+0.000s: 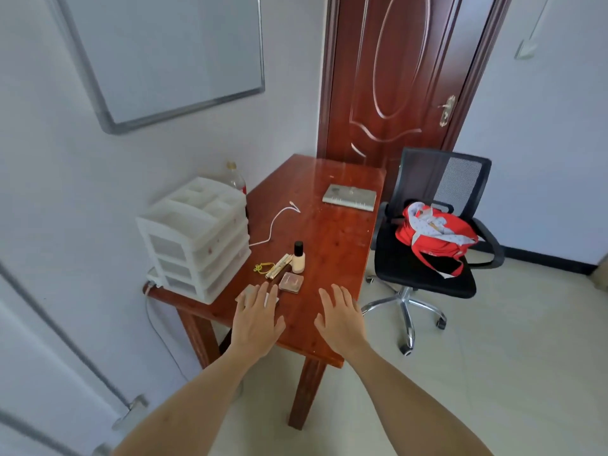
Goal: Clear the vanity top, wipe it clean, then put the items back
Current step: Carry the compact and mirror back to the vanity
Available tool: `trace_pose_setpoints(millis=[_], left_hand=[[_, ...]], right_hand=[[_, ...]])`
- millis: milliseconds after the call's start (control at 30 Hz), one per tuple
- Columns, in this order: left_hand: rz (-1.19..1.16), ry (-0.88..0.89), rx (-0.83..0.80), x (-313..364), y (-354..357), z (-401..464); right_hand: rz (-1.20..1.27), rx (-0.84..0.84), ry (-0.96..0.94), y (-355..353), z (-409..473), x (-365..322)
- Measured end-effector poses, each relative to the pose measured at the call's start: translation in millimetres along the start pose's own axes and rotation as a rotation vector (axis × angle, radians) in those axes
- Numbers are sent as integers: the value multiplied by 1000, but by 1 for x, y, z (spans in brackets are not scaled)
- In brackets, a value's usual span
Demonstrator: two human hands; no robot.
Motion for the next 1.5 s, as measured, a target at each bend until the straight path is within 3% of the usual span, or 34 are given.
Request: trace_pose_setpoints(millis=[300, 467, 567, 767, 967, 1200, 1400, 1500], left_hand=[[-29, -95, -217, -37, 92, 74], [6, -4, -402, -57, 115, 98], [82, 180, -442, -76, 120, 109], [153, 319, -702, -100, 124, 122], [92, 440, -759, -98, 133, 128], [82, 489, -683, -93, 134, 133], [28, 409, -570, -91, 131, 132], [-31, 299, -500, -92, 125, 127]], right_hand=[[32, -149, -205, 86, 111, -9], [34, -185, -415, 119, 154, -16], [14, -204, -506, 136, 164, -21], [-10, -215, -529, 158, 153, -20], [30, -232, -488, 149, 148, -9], [46, -297, -362, 151, 160, -7], [204, -338, -294, 135, 169, -10], [113, -350, -340, 133, 170, -10]])
Point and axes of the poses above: each hand's wrist, its own z-axis towards the middle knuckle, its own y-axis out of the palm, x = y × z, the point moved 5 cm from there along z, towards the middle knuckle, and after that the axes turned 8 degrees about -z, right-handed, at the moved point
